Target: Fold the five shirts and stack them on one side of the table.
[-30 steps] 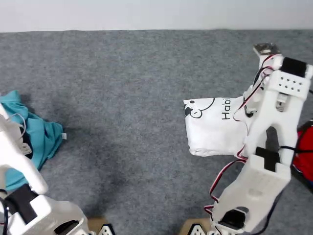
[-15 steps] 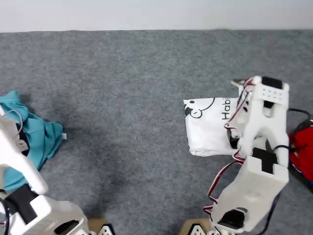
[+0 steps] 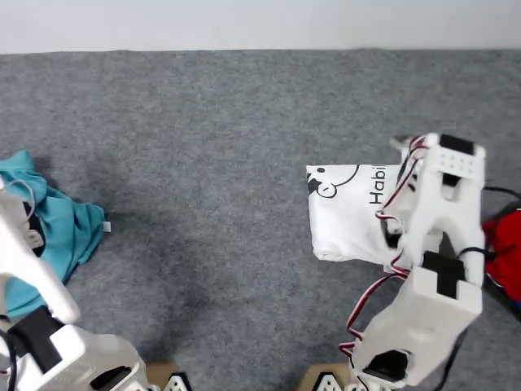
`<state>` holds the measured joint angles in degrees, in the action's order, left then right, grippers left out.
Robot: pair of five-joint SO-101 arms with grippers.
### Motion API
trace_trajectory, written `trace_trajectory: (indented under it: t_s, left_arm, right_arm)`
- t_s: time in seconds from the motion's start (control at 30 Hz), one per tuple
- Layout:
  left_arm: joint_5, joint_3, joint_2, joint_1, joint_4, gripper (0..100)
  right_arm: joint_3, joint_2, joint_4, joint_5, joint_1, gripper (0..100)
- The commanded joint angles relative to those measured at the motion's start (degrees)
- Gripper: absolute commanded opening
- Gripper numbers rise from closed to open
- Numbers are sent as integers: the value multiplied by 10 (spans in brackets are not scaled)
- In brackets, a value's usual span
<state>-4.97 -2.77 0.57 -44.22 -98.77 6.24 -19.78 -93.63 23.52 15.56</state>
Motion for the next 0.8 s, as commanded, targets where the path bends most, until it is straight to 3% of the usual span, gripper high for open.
trace_trajectory:
  t_s: [0.0,0.23,0.37,0.77]
  left_arm:
    - [1,27,-29,0,-16,4]
    - [1,29,-29,0,-16,4]
    - [1,29,-29,0,-16,4]
    - [0,29,-29,0,-16,4]
  right_arm:
    - [82,29,15,4,19,19]
    - [123,-100,143,4,53,15]
    - [166,-164,155,4,69,15]
    - [300,-113,-66,-1,6,15]
